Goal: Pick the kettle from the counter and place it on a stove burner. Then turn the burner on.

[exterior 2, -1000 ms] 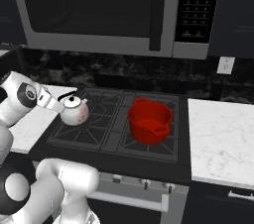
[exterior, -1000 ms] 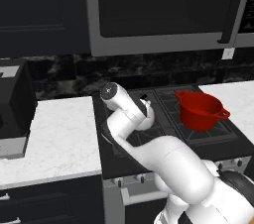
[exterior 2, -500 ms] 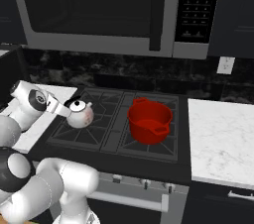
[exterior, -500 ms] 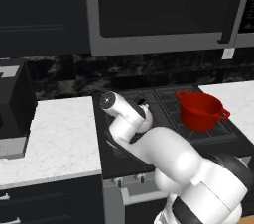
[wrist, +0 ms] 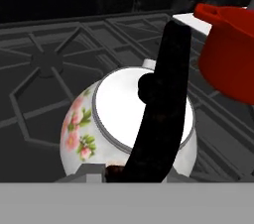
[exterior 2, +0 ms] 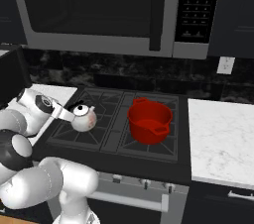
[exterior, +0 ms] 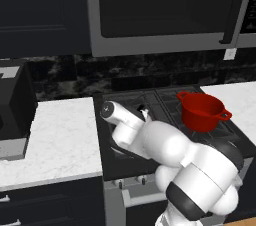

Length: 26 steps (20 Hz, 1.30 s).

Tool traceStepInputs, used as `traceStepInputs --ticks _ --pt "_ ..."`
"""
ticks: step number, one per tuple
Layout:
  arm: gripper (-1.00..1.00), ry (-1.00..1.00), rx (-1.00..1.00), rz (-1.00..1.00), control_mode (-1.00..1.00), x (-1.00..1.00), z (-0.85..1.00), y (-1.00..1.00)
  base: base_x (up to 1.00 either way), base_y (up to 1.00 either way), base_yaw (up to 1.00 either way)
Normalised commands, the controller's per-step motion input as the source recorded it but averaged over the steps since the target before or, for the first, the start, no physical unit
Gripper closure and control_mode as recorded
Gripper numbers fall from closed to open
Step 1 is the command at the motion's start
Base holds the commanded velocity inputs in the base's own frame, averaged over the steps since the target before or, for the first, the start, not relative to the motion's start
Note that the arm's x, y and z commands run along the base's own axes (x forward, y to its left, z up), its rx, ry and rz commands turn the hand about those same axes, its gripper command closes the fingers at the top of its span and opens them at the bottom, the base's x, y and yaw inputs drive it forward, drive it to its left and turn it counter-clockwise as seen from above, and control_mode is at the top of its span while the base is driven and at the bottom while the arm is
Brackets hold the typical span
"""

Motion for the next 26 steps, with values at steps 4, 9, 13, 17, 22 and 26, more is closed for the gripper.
traceStepInputs --ticks 4,9,13,17,22,26 --pt "1.00 0.00 -0.04 0.00 -1.00 0.21 -0.32 0.00 0.00 0.00 0.00" --pt "1.00 0.00 -0.04 0.00 -1.00 0.23 -0.26 0.00 0.00 0.00 0.00" --pt "1.00 0.00 -0.03 0.00 -1.00 0.13 -0.21 0.00 0.00 0.00 0.00" --pt "1.00 0.00 0.00 0.00 -1.00 0.00 -0.15 -0.04 0.00 0.00 0.00" --pt "1.00 0.00 0.00 -0.01 -1.00 0.00 -0.02 -0.07 0.00 0.00 0.00" --pt "1.00 -0.04 0.00 -0.04 -1.00 0.00 0.00 -0.01 0.00 0.00 0.00"
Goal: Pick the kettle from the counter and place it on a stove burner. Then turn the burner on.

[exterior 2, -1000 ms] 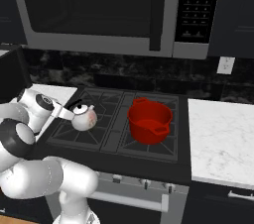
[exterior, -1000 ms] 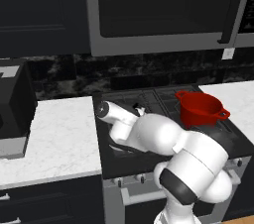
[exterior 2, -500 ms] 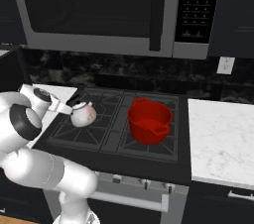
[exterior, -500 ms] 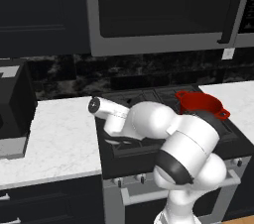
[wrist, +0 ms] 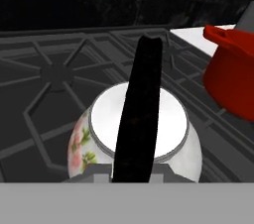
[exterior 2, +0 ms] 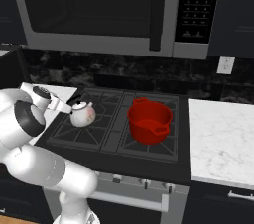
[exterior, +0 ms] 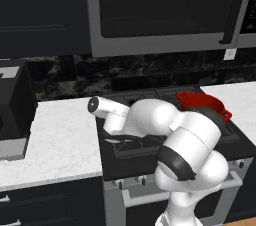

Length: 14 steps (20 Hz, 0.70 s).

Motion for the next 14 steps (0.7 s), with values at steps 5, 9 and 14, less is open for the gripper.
traceStepInputs --ticks 5,9,14 --pt "1.00 -0.09 0.02 -0.09 -1.00 0.00 0.00 -0.06 0.00 0.00 0.00" --pt "1.00 -0.06 0.00 -0.06 -1.00 0.00 -0.20 -0.01 0.00 0.00 0.00" --pt "-1.00 -0.01 0.00 -0.06 -1.00 0.00 -0.14 0.00 0.00 0.00 0.00"
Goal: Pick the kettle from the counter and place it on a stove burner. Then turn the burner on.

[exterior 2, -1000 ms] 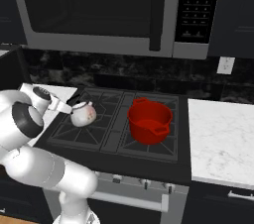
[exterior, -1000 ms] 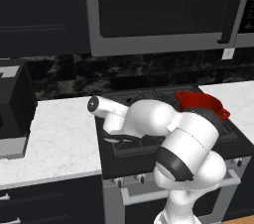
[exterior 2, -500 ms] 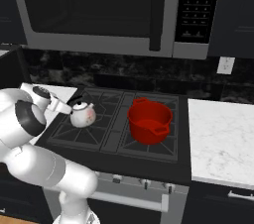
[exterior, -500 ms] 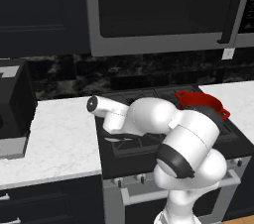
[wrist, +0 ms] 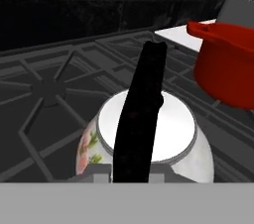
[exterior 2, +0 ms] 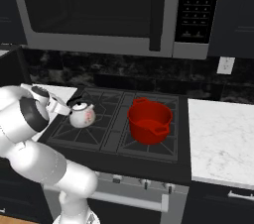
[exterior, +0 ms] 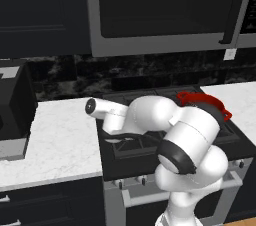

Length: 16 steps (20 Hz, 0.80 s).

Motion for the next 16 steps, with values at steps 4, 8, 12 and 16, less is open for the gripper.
traceStepInputs --ticks 4,8,12,16 --pt "-1.00 0.00 0.00 -0.06 -1.00 -0.02 -0.01 -0.01 0.00 0.00 0.00" --pt "-1.00 0.00 0.00 -0.04 -1.00 -0.10 0.00 -0.13 0.00 0.00 0.00" --pt "-1.00 -0.01 0.00 -0.03 -1.00 -0.05 0.00 -0.04 0.00 0.00 0.00" --pt "-1.00 -0.03 0.00 -0.01 -1.00 -0.10 0.00 0.00 0.00 0.00 0.00"
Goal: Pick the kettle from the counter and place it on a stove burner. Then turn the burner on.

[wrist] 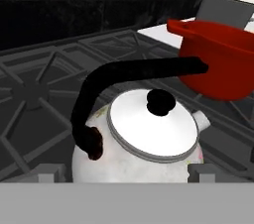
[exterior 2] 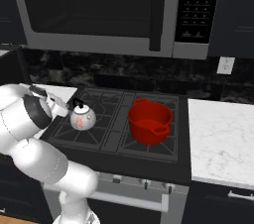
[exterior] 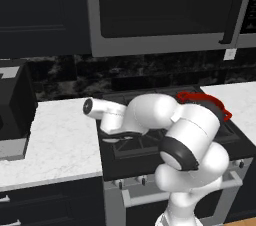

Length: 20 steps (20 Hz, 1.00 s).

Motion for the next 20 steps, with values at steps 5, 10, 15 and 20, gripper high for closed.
traceStepInputs --ticks 5,10,15,20 --pt "-1.00 -0.05 -0.01 0.00 -1.00 -0.38 0.01 0.17 0.00 0.00 0.00" --pt "-1.00 -0.05 -0.02 0.04 -1.00 -0.83 0.01 0.26 0.00 0.00 0.00" --pt "-1.00 -0.12 0.00 0.03 -1.00 -1.00 0.00 -0.04 0.00 0.00 0.00" --pt "-1.00 -0.21 0.00 0.04 -1.00 -0.95 -0.04 -0.02 0.00 0.00 0.00"
